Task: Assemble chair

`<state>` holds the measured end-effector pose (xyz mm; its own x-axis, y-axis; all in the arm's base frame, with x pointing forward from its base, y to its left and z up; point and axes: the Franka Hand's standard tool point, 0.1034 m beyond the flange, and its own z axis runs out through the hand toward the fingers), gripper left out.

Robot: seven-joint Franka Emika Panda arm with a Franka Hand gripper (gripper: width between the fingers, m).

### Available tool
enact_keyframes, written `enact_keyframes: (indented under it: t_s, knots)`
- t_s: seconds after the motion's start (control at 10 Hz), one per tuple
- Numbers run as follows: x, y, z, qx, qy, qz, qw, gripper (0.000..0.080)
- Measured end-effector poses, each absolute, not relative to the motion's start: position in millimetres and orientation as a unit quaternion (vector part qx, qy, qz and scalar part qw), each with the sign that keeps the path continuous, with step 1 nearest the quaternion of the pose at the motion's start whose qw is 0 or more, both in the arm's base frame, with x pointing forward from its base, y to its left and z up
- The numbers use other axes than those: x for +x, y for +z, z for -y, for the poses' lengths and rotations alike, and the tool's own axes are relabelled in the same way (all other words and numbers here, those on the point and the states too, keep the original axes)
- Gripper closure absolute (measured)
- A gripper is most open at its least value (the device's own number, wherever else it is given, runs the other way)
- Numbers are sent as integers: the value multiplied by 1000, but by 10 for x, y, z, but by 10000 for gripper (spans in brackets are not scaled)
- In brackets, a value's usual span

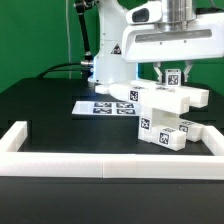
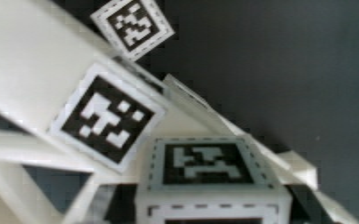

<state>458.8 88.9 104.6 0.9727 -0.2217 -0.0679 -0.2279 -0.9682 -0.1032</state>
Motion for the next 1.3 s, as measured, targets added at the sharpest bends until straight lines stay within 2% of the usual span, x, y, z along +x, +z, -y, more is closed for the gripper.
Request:
enact_keyframes:
  t_s: [0.7, 1.3]
  knots:
    - [4564, 1041, -887, -912, 39, -406, 50, 529]
    - [4554, 1040, -886, -812, 50, -580, 45, 529]
